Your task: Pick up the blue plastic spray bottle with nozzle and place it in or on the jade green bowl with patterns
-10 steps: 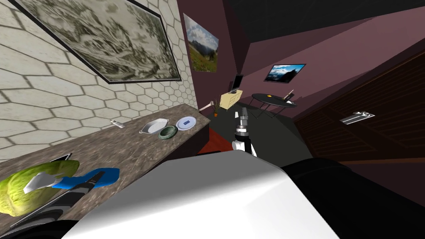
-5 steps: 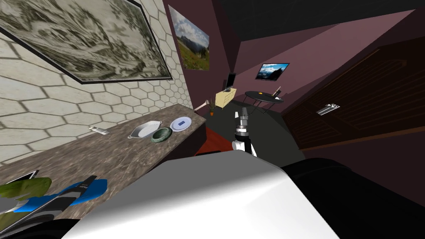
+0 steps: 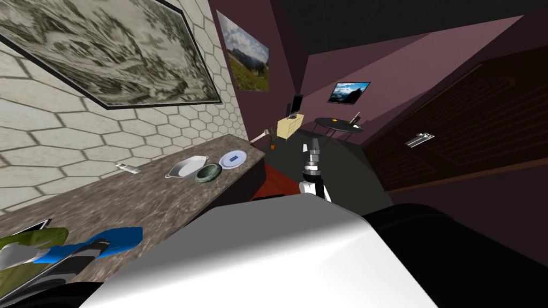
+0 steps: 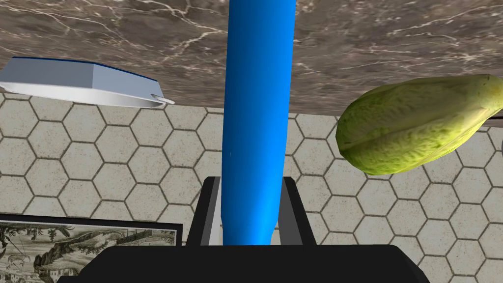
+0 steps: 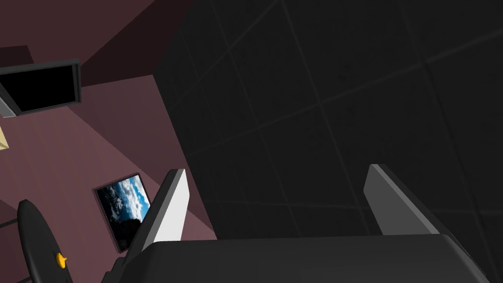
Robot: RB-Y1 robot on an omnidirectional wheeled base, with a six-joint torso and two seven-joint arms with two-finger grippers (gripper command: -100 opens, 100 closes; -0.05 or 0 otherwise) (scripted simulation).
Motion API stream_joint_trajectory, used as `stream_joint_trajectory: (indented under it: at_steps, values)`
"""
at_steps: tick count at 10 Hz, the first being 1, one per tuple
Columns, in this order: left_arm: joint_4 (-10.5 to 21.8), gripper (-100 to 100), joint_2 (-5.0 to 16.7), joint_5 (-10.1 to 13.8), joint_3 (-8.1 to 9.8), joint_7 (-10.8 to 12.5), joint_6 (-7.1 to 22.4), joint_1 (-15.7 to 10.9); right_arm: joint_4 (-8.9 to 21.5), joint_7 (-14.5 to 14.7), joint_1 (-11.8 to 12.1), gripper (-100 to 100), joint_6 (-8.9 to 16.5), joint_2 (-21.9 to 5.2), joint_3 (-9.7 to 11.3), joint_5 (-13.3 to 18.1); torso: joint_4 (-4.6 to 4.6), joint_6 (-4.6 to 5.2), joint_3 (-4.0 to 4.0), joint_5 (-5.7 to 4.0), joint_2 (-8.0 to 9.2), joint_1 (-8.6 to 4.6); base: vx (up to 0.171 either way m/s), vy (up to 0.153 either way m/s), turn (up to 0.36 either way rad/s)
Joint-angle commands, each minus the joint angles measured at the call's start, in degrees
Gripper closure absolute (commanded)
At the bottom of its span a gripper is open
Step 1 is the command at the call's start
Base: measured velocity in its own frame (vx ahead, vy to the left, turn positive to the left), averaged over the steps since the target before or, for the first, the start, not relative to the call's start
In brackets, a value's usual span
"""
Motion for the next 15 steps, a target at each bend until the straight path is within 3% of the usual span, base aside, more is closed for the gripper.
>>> stream_joint_trajectory:
  at_steps: [1, 2, 3, 4, 7, 8, 9, 10, 15]
  values:
    - [0.00, 100, 0.00, 0.00, 0.00, 0.00, 0.00, 0.00, 0.00, 0.00, 0.00, 0, 0.00, 0.00, 0.00, 0.00, 0.00, 0.00, 0.00, 0.00, 0.00, 0.00, 0.000, 0.000, 0.000]
    - [0.00, 100, 0.00, 0.00, 0.00, 0.00, 0.00, 0.00, 0.00, 0.00, 0.00, 0, 0.00, 0.00, 0.00, 0.00, 0.00, 0.00, 0.00, 0.00, 0.01, 0.01, 0.000, 0.000, 0.000]
    - [0.00, 0, 0.00, 0.00, 0.00, 0.00, 0.00, 0.00, 0.00, 0.00, 0.00, 0, 0.00, 0.00, 0.00, 0.00, 0.00, 0.00, 0.00, 0.00, 0.01, 0.01, 0.000, 0.000, 0.000]
    - [-1.53, 100, -0.21, -0.26, -0.30, -0.36, -0.55, 0.65, 0.00, 0.00, 0.00, 0, 0.00, 0.00, 0.00, 0.00, 0.00, 0.00, 0.01, 0.00, 0.01, 0.01, 0.041, 0.016, 0.203]
    - [-5.85, 100, -0.59, -0.79, -0.72, -1.18, -1.57, 2.89, 0.00, 0.00, 0.02, 0, 0.00, 0.00, -0.01, 0.00, -0.05, -0.09, -0.13, 0.00, -0.23, 0.01, 0.085, 0.019, 0.268]
    - [-5.06, 100, -0.46, -0.62, -0.58, -0.95, -1.21, 2.53, 0.00, 0.00, 0.02, 0, 0.00, 0.00, -0.01, 0.00, -0.06, -0.04, -0.16, -0.03, -0.29, -0.03, 0.037, -0.002, 0.040]
    - [-5.23, 0, -0.45, -0.61, -0.60, -0.97, -1.23, 2.59, 0.00, 0.00, 0.00, 0, 0.00, 0.00, 0.00, 0.00, -0.06, 0.01, -0.12, -0.02, -0.20, -0.02, 0.006, -0.001, -0.008]
    - [-6.13, 100, -1.58, 0.28, 1.19, -1.36, -1.71, 4.34, 0.00, 0.00, 0.00, 0, 0.00, 0.00, 0.00, 0.00, -0.03, 0.00, -0.07, -0.02, -0.10, 0.00, 0.026, -0.078, 0.018]
    - [-9.64, 100, -4.76, 3.32, 7.25, -2.34, -2.77, 10.35, 0.00, 0.00, 0.00, 0, 0.00, 0.02, 0.02, 0.00, 0.00, -0.15, -0.02, -0.29, -0.05, -0.93, 0.036, -0.171, 0.047]
